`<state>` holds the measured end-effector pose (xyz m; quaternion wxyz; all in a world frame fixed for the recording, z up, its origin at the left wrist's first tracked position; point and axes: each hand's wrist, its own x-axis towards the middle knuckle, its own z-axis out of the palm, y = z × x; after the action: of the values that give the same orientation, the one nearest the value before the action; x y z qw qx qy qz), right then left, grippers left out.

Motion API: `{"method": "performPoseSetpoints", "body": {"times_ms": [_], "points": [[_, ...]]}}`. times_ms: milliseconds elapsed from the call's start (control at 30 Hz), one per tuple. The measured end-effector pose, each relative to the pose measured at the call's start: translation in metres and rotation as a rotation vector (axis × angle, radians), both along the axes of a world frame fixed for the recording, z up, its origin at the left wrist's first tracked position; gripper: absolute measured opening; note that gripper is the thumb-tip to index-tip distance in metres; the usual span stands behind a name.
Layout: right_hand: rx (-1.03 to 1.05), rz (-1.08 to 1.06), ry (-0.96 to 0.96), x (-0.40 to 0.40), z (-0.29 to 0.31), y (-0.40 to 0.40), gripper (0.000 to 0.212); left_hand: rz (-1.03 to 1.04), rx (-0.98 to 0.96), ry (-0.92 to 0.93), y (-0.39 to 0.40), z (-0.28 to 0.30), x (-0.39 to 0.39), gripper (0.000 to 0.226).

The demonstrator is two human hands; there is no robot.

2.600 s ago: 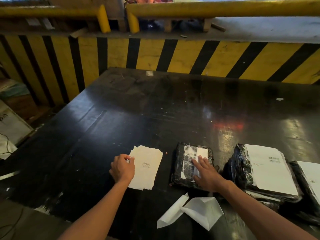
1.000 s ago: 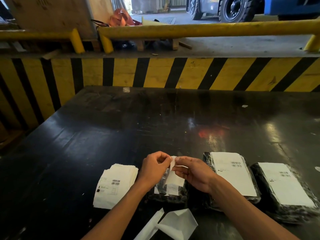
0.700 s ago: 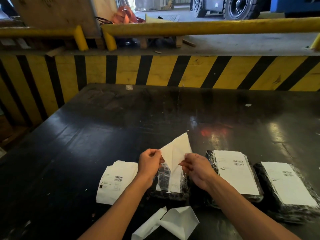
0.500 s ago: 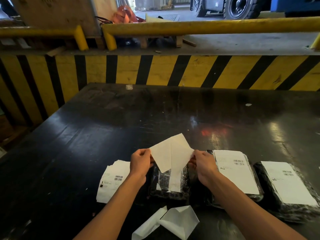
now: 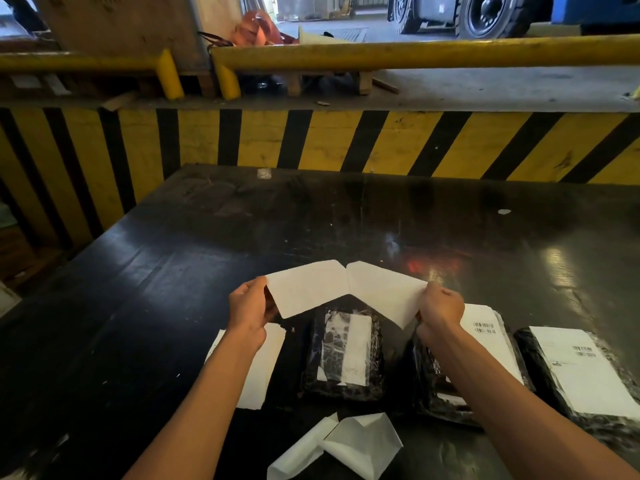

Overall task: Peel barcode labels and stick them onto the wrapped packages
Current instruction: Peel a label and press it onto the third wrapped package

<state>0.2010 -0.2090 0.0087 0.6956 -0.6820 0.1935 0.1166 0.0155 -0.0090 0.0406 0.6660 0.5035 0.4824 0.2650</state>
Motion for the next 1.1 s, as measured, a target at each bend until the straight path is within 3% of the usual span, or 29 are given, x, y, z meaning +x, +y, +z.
{"method": "performPoseSetpoints", "body": {"times_ms": [200,333,433,533,633,700,967,1100], "points": [[0.055,-0.067,-0.038,0.011,0.008,-0.01,0.007,0.089,0.008,-0.058,0.014,0.007,-0.007,0.022],[0.034,0.057,-0.187,-0.003,0.022,-0.011,0.015,0.082,0.025,-0.084,0.013,0.011,-0.006,0.024],[-0.041,0.383,-0.368,-0.023,0.031,-0.009,0.012,0.058,0.031,-0.095,0.007,0.013,0.0,0.021],[-0.204,0.846,-0.53,-0.044,0.028,-0.01,0.01,0.036,0.017,-0.125,-0.002,0.016,0.006,0.015],[-0.322,1.257,-0.52,-0.066,0.006,-0.013,0.014,0.011,-0.011,-0.137,-0.009,0.015,0.009,0.012],[-0.434,1.393,-0.504,-0.078,-0.014,-0.015,0.017,0.004,-0.022,-0.139,-0.015,0.014,0.01,0.01],[-0.634,1.568,-0.461,-0.103,-0.074,-0.034,0.021,-0.026,-0.054,-0.116,-0.029,0.007,0.008,0.005],[-0.563,1.491,-0.529,-0.104,-0.071,-0.034,0.016,-0.035,-0.073,-0.106,-0.034,0.003,0.009,0.006]]}}
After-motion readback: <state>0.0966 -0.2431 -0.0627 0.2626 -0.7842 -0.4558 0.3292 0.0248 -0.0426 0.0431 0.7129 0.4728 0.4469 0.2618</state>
